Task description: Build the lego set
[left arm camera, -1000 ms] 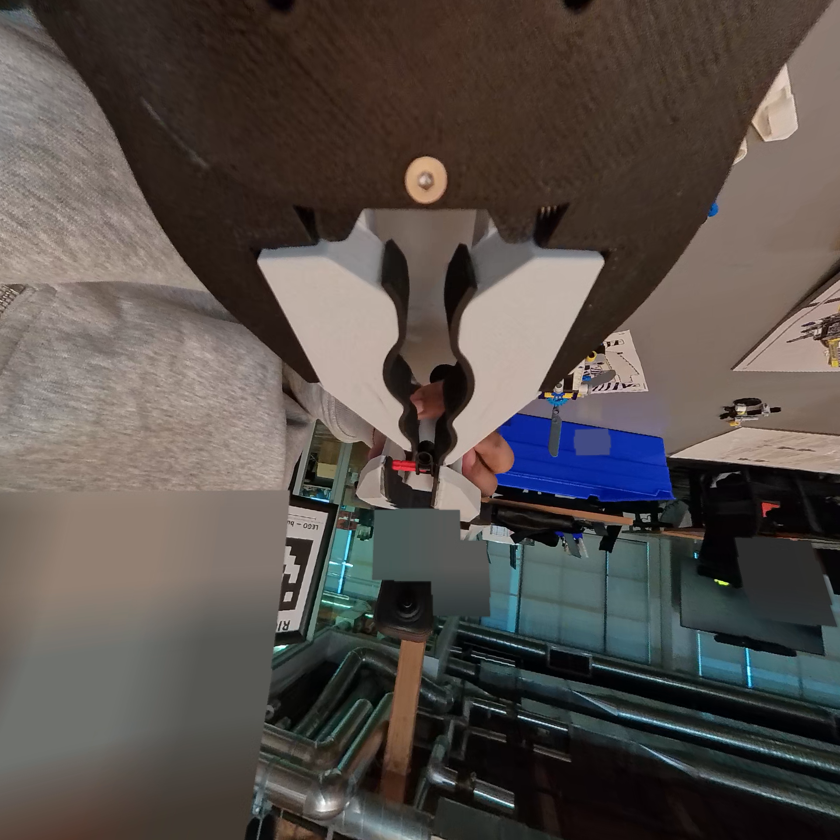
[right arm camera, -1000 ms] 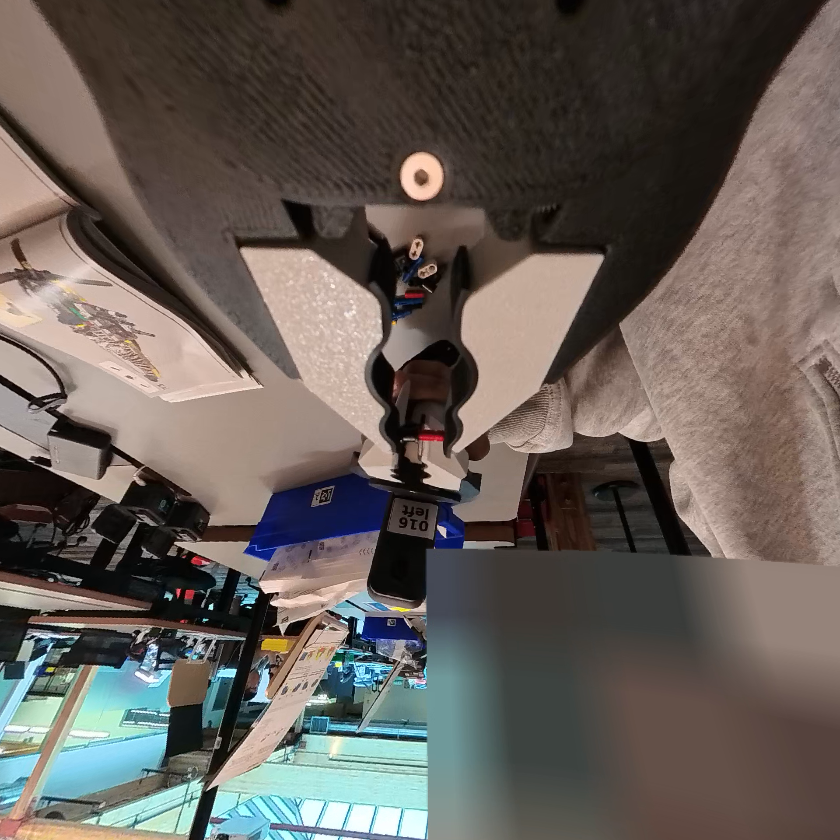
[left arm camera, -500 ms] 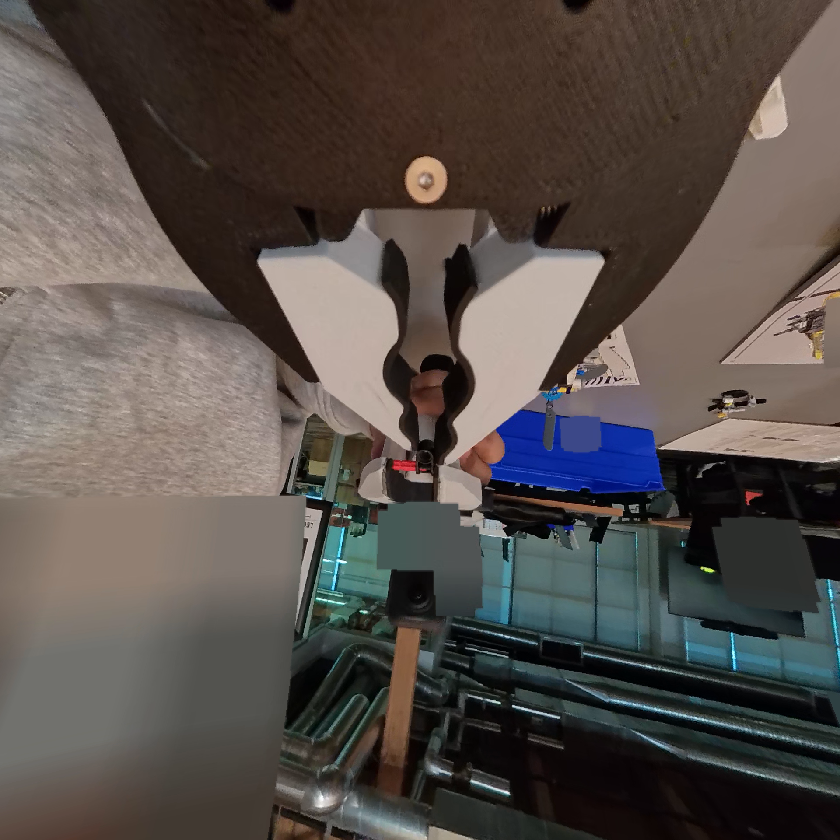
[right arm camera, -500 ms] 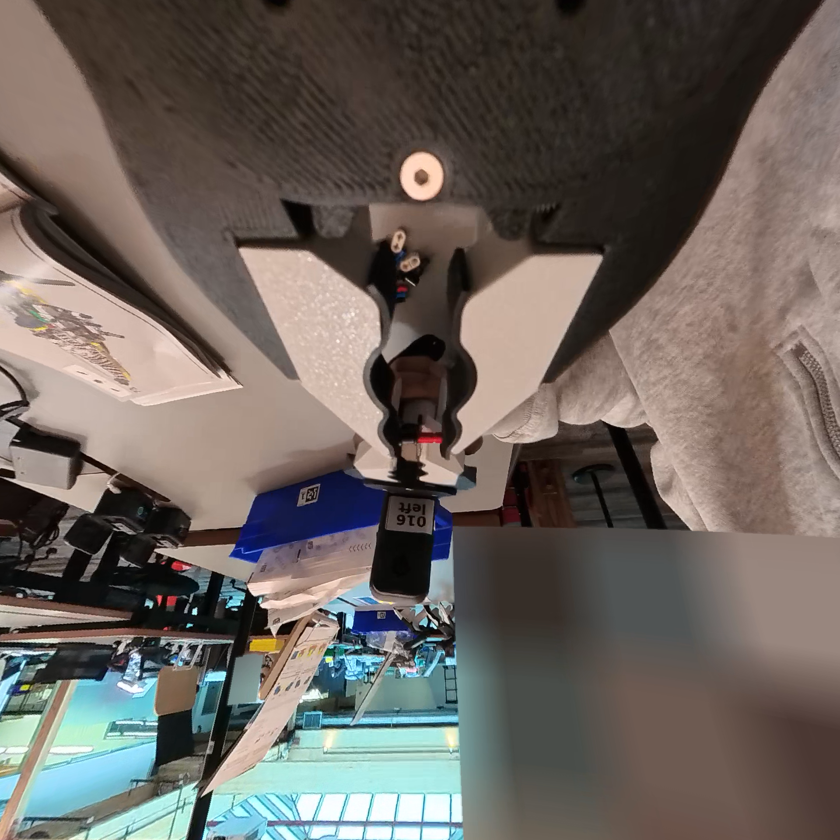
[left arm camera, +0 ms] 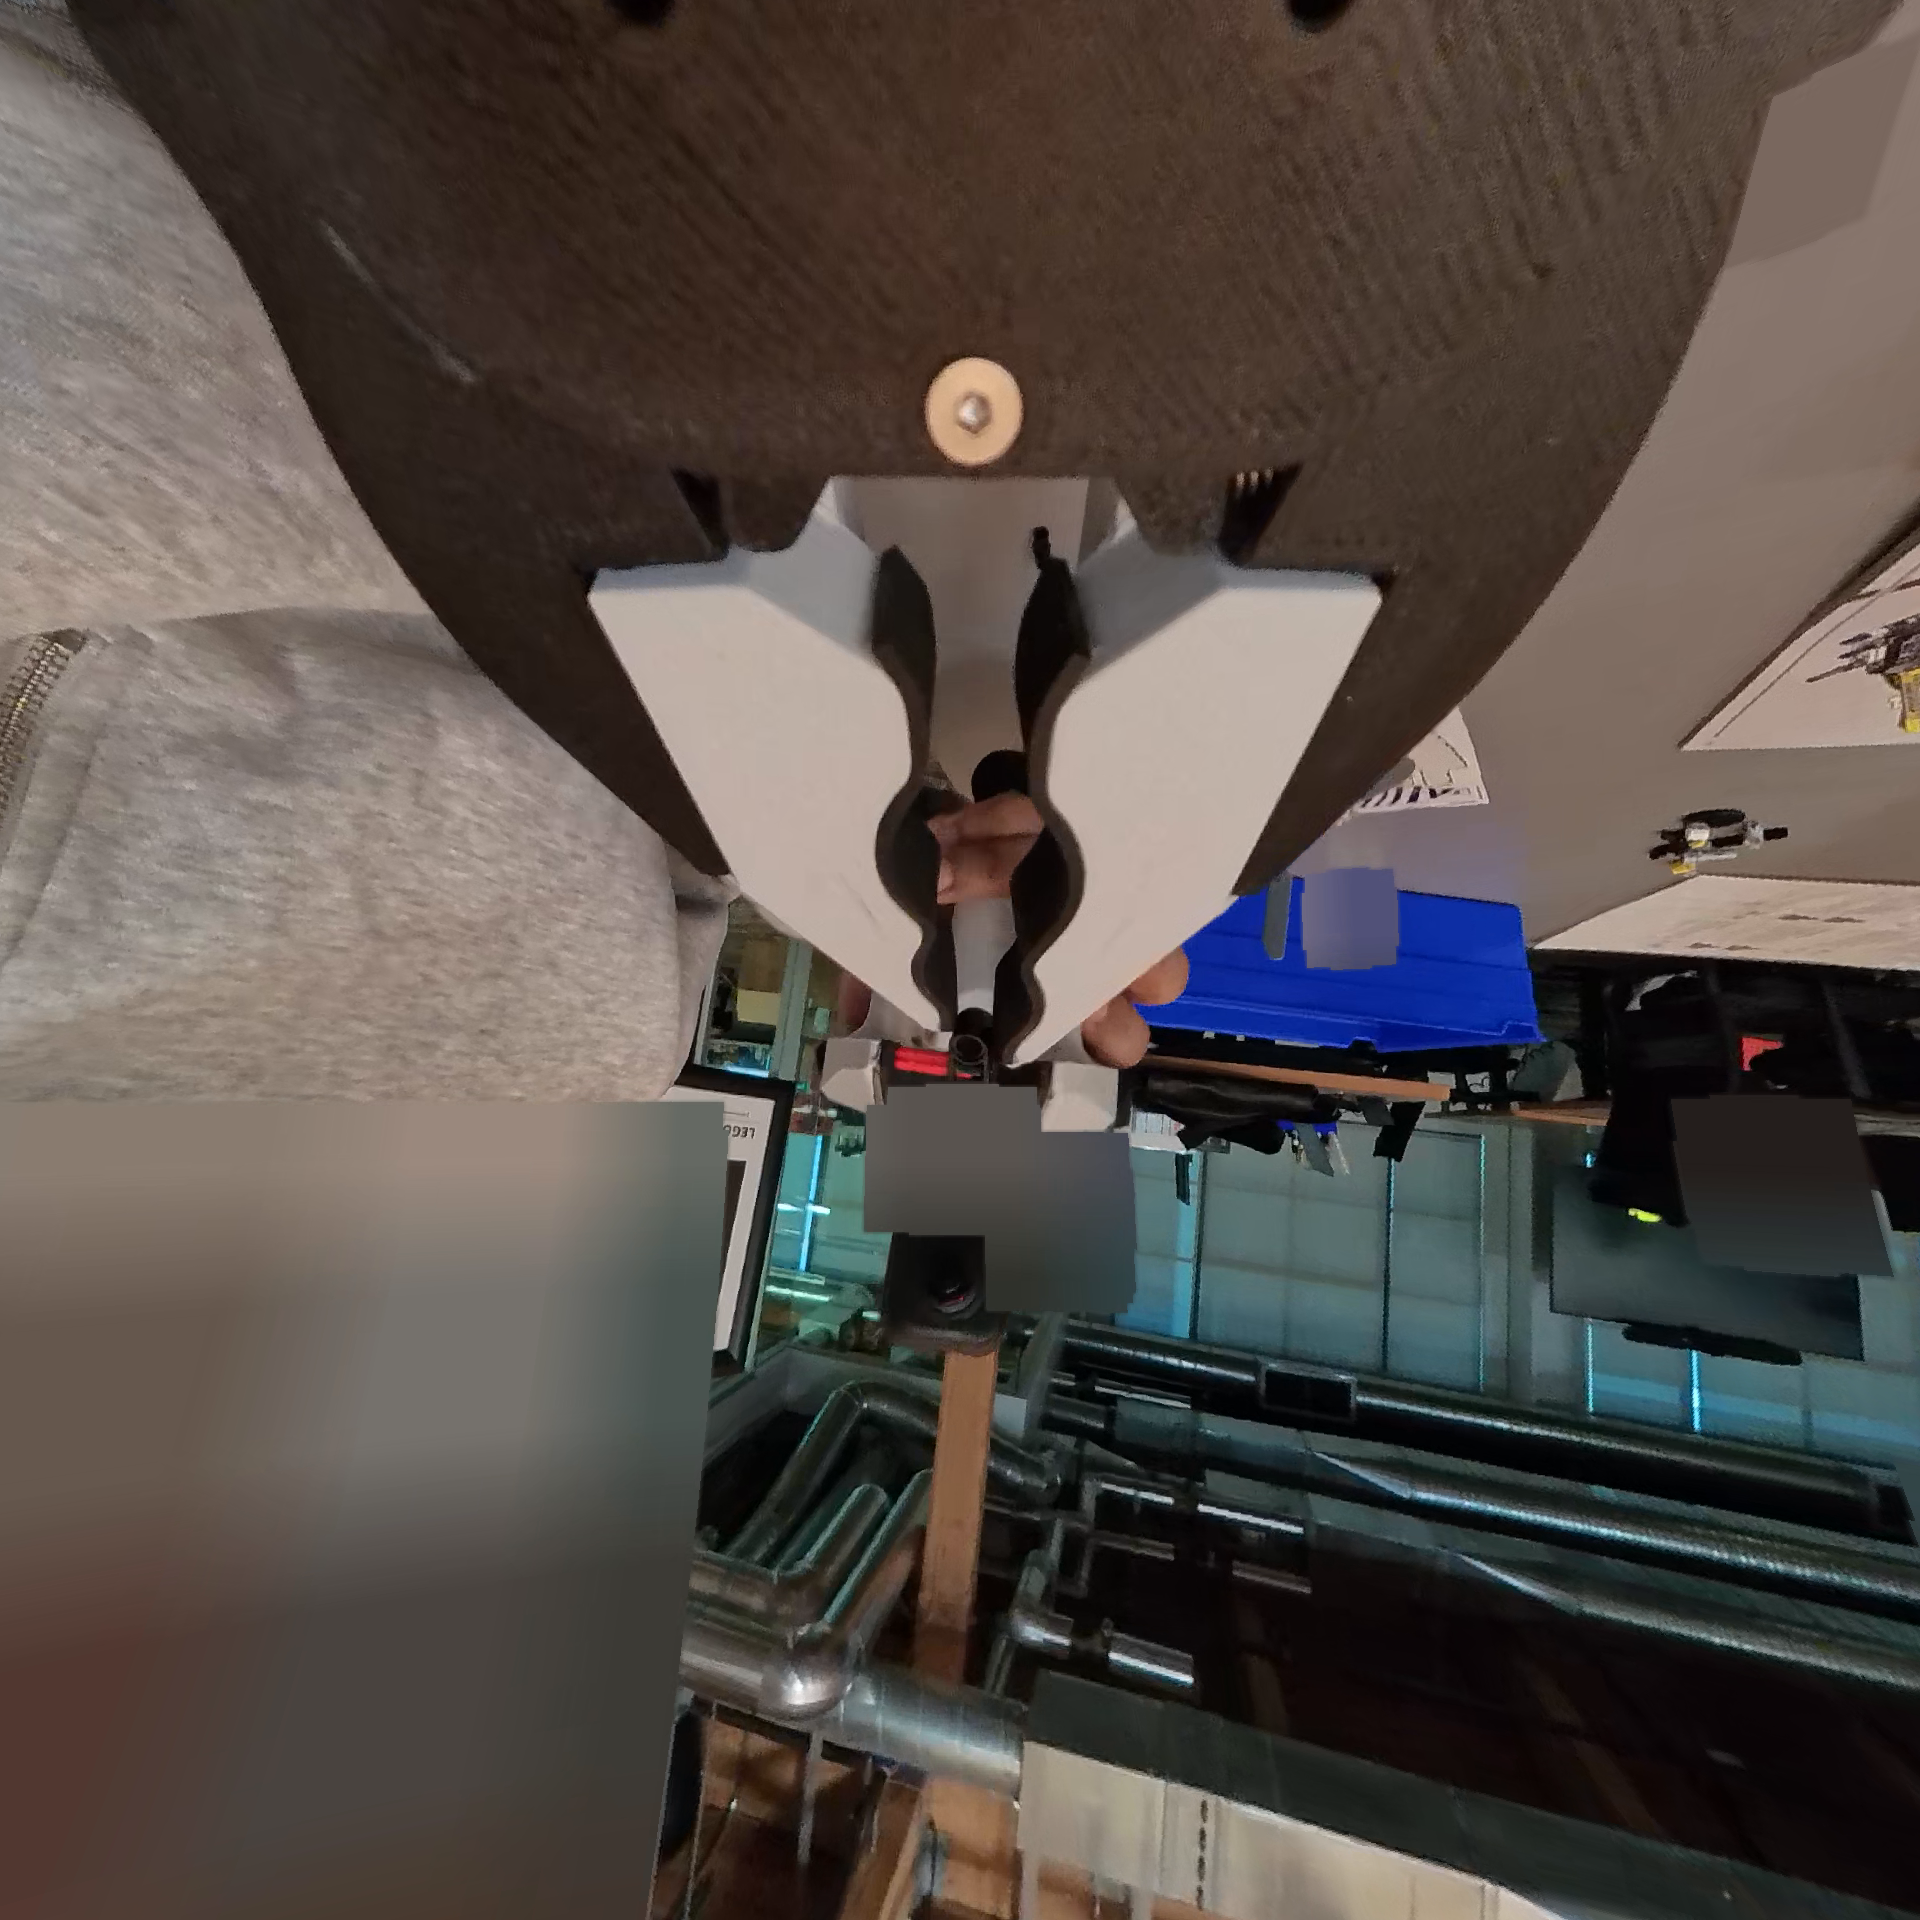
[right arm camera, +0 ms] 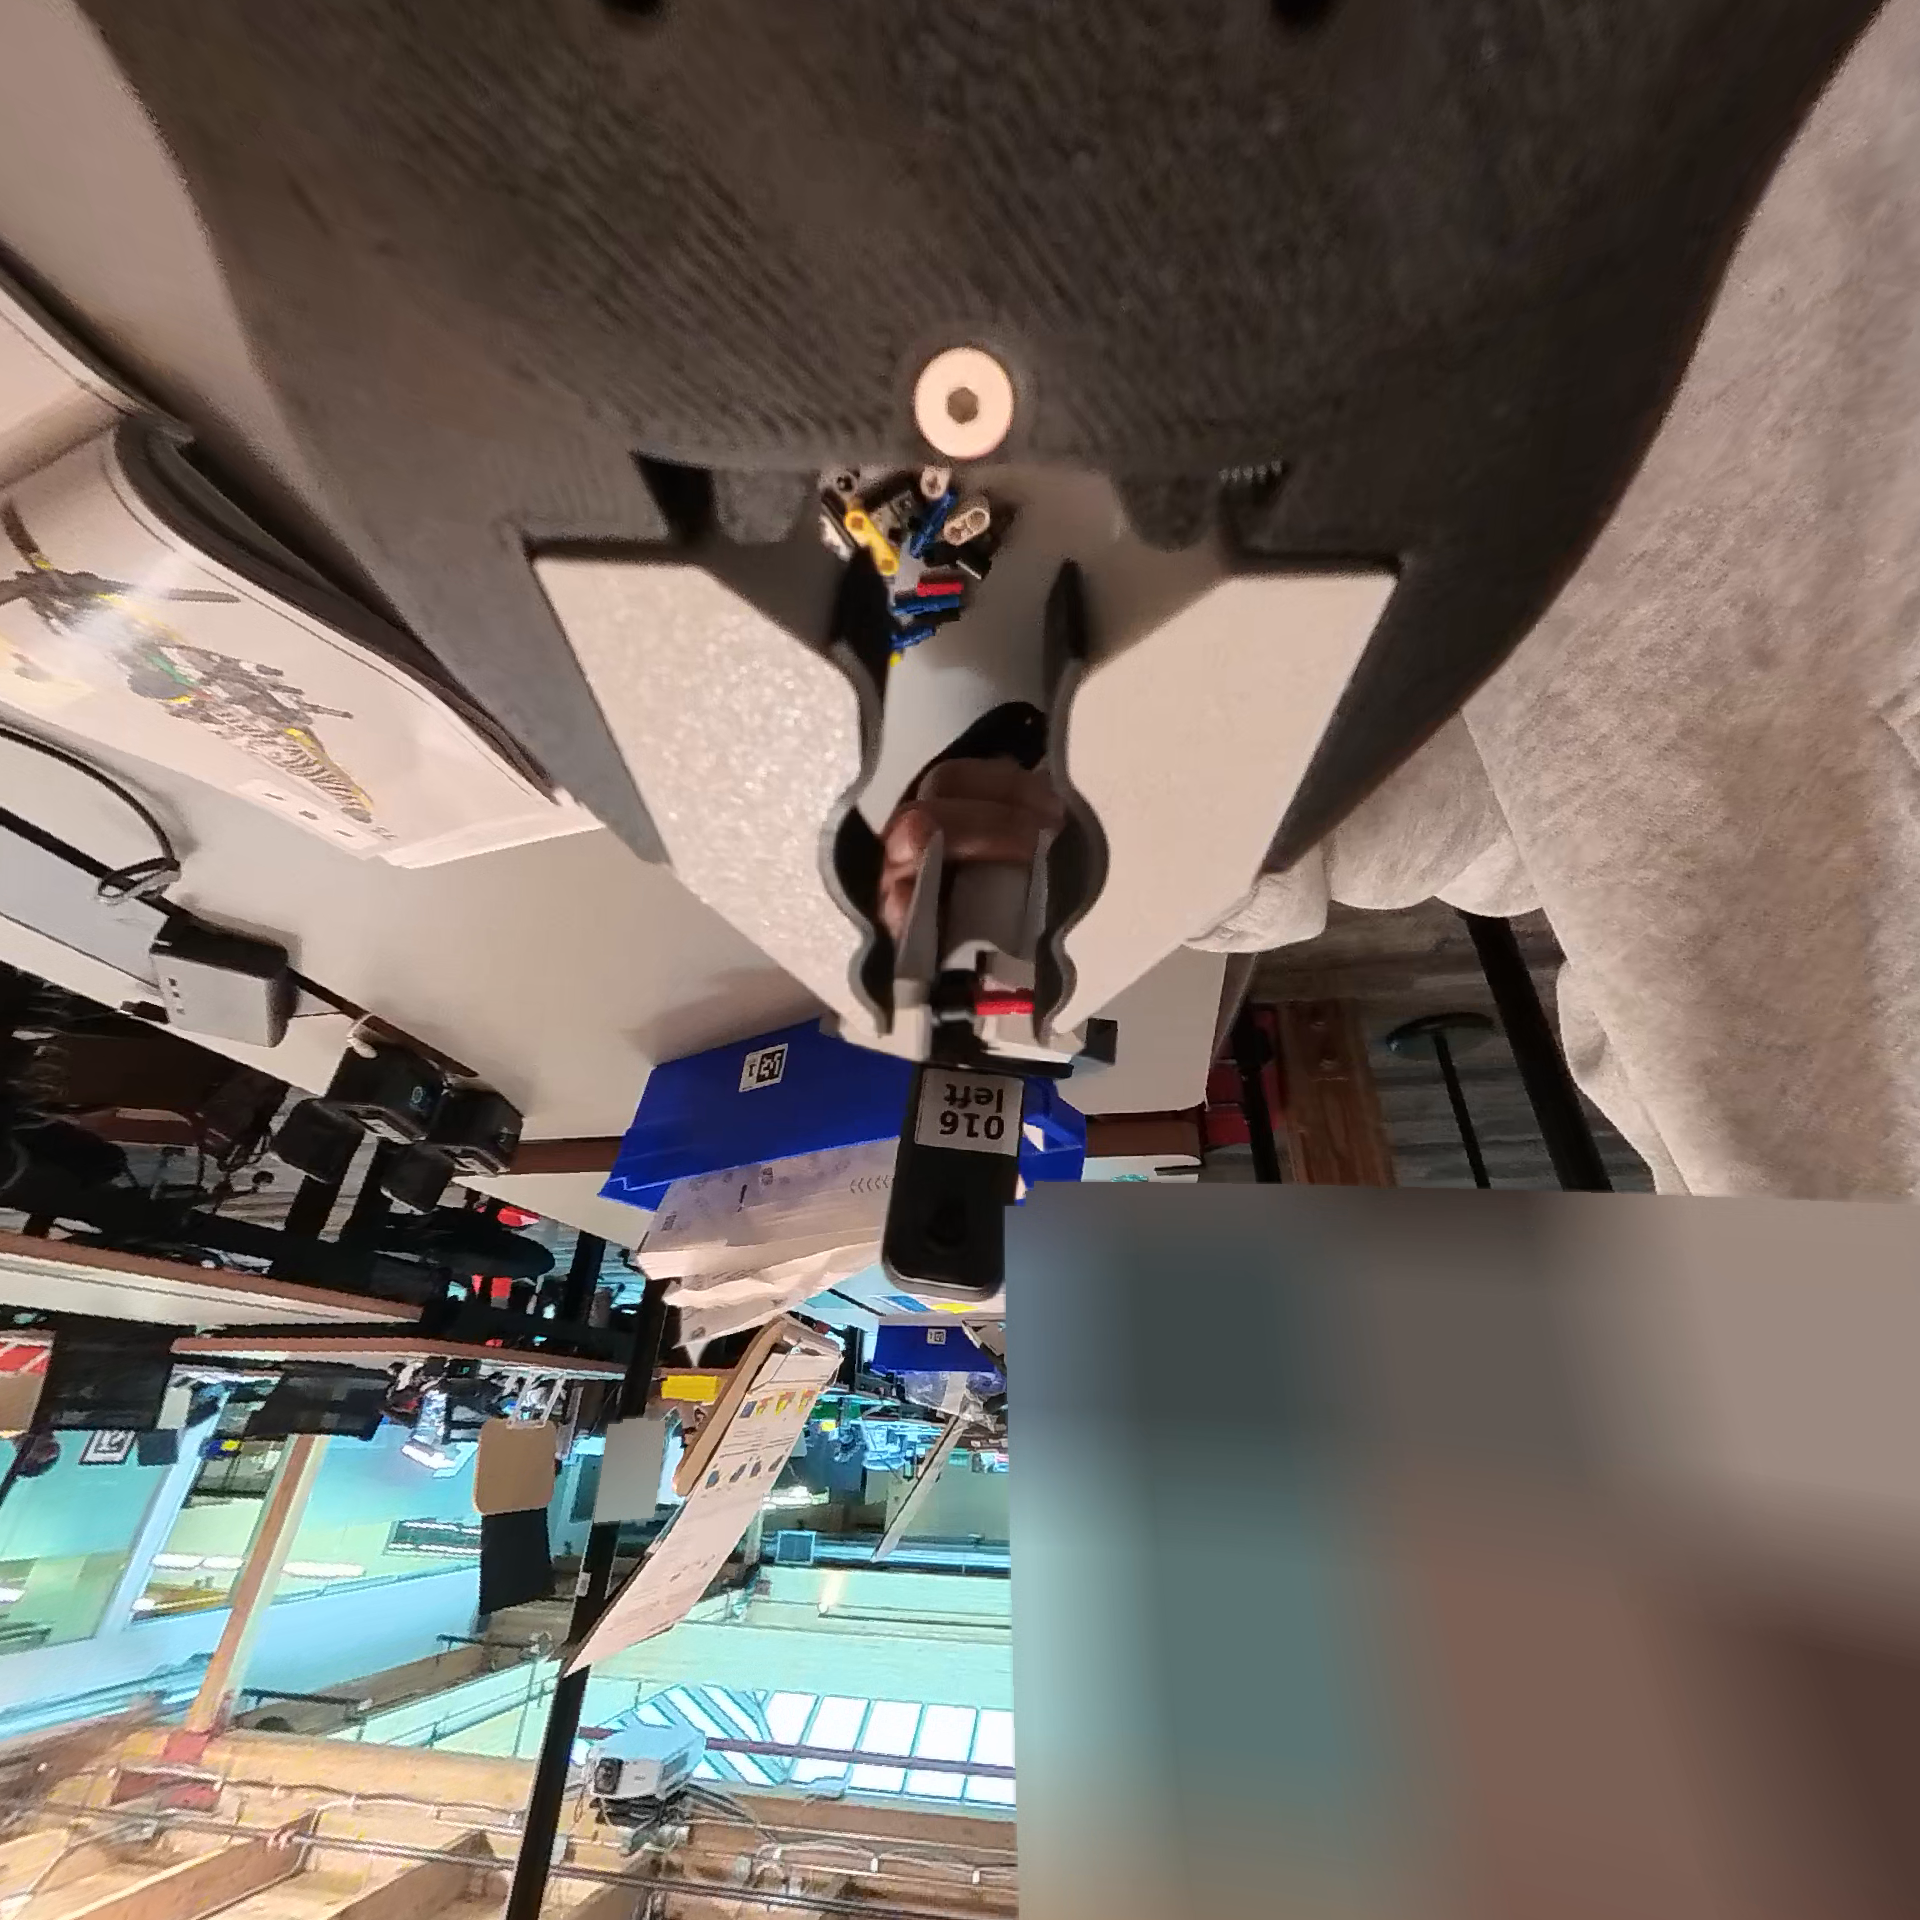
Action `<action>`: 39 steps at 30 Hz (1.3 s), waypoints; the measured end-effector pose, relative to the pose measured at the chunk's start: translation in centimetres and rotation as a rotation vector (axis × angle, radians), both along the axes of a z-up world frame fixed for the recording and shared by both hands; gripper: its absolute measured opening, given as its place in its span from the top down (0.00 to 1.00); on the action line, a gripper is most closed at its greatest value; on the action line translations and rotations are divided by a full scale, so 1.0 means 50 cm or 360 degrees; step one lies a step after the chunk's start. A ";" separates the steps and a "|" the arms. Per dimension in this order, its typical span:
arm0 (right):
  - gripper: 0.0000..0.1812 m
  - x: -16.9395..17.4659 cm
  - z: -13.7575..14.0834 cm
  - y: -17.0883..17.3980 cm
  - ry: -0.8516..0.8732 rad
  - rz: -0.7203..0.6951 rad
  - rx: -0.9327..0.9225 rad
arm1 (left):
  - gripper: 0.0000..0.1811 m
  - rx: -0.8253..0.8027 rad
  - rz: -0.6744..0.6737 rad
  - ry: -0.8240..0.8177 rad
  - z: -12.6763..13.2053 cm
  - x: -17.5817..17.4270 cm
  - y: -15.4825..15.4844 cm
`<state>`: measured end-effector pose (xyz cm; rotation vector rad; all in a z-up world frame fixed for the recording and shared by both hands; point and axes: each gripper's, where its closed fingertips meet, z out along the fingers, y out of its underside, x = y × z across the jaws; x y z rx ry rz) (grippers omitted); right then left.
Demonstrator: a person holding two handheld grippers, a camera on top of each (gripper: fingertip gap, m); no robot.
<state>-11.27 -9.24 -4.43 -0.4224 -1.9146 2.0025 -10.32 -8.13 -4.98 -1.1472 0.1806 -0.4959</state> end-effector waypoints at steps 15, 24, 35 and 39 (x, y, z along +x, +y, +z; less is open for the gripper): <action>0.90 0.008 0.006 0.004 -0.0014 0.0058 -0.0060 | 0.98 -0.0007 0.0006 -0.0004 -0.002 -0.001 0.003; 0.91 0.010 0.002 0.002 -0.0002 0.0063 -0.0040 | 0.98 -0.0010 -0.0010 -0.0015 -0.002 -0.001 0.001; 0.91 0.010 -0.014 0.009 -0.0083 0.0088 0.0021 | 0.98 -0.0088 0.0004 -0.0006 -0.016 -0.002 0.012; 0.92 0.007 -0.018 0.010 -0.0060 0.0054 0.0047 | 0.98 -0.0101 0.0030 -0.0010 -0.018 -0.006 0.014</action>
